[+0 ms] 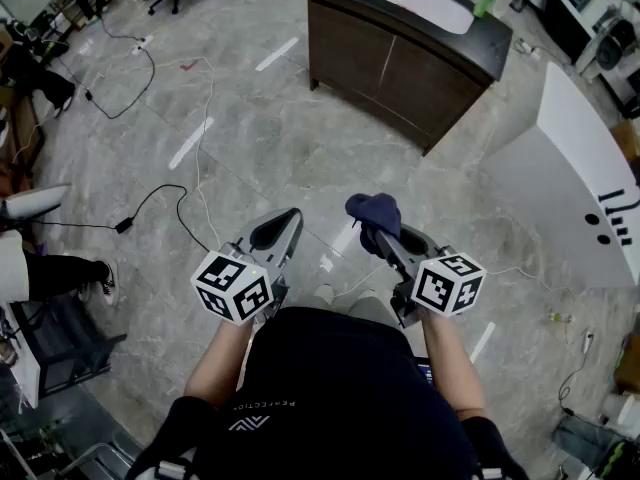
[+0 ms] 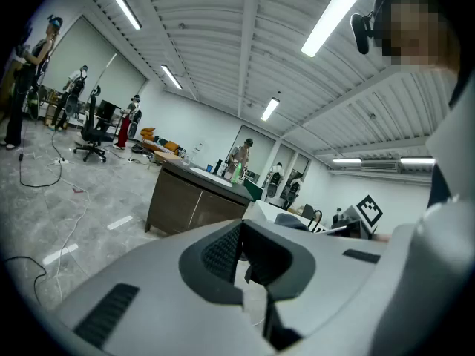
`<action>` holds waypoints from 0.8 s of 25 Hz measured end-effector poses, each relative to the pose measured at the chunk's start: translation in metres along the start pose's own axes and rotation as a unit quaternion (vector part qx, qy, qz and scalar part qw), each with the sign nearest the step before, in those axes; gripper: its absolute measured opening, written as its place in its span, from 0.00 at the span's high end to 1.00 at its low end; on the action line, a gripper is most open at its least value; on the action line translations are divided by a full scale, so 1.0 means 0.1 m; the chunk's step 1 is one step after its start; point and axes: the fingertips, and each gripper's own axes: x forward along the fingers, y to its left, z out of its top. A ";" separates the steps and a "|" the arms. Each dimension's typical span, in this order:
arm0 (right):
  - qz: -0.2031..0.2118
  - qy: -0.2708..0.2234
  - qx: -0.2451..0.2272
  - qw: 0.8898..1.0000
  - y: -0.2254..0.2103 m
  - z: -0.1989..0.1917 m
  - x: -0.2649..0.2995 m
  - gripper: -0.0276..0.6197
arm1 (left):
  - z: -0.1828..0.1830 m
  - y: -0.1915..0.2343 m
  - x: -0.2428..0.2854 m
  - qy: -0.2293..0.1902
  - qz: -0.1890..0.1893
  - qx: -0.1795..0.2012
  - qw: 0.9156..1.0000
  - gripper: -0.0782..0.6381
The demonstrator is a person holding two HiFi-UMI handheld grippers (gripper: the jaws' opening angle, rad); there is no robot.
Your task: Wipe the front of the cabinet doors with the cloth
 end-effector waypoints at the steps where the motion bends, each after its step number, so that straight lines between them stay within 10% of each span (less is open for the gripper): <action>1: 0.000 -0.002 0.000 1.000 -0.01 0.00 0.00 0.83 | 0.00 -0.01 0.01 0.000 -0.002 0.002 1.000 0.89; 20: 0.009 -0.020 0.044 0.999 -0.10 0.03 -0.03 0.83 | -0.07 -0.01 0.09 0.004 -0.006 0.000 1.000 0.89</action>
